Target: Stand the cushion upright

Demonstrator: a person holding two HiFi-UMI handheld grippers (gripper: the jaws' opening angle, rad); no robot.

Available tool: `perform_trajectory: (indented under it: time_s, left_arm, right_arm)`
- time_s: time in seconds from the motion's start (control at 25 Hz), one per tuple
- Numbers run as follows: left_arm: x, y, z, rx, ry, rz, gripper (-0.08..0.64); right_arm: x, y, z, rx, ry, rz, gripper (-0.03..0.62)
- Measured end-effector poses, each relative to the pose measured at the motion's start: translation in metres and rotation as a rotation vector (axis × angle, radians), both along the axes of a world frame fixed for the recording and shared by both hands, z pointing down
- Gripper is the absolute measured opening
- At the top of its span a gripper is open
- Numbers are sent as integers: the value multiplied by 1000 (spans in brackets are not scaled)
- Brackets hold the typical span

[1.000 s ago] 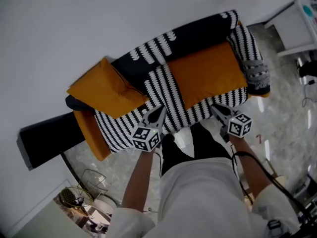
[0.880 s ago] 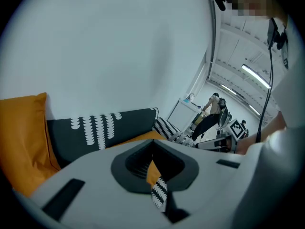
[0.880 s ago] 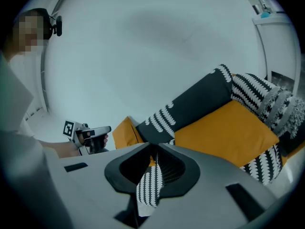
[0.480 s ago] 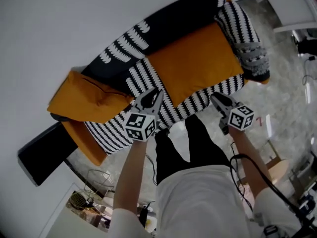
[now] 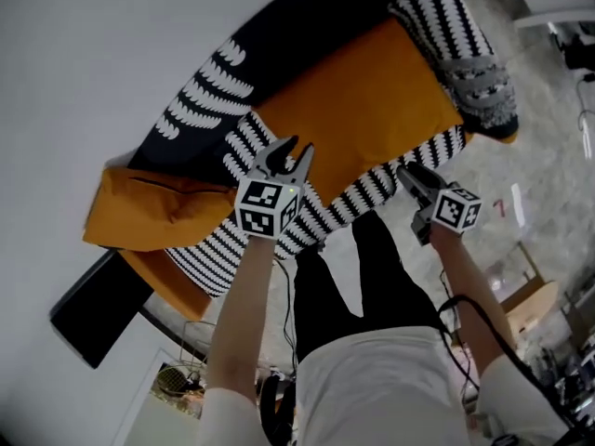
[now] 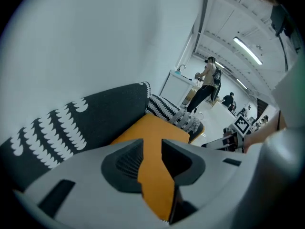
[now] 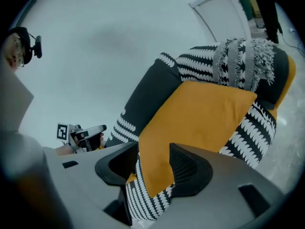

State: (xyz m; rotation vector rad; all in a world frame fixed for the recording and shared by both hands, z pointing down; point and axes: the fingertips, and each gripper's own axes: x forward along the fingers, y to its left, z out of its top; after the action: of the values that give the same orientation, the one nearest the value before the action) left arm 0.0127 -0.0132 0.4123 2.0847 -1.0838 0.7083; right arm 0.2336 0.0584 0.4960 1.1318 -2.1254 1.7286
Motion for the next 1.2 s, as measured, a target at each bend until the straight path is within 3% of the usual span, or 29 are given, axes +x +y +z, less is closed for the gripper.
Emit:
perform_trajectory:
  time_s: [0.24,0.56,0.72,0.84,0.96,1.12,1.2]
  left_arm:
    - [3,-56,20,-12,-51,66,130]
    - [18,-76,109,-84,-170,216,195]
    - [16,-91,150,-119,-227,255,220]
    - [15,-107,164,-142,-247,275,282]
    - [20,-124,176,-208,-235,298,383]
    - [26,-137,197,-333,-229,338,419]
    - [28,-137,207,-374,-258,362,433]
  right_arm:
    - [7,-12,21,-44,-18,68,243]
    - [28,-19,83,-117,8,150,291]
    - [42,-20,112,-184,61,229,313]
    - [41,-23,119,-199,50,261,342]
    - [37,-30,119,-254,17,312,367]
    - [30,-38,128,-289,50,312,370]
    - [30,-39,131,-330,67,360,370]
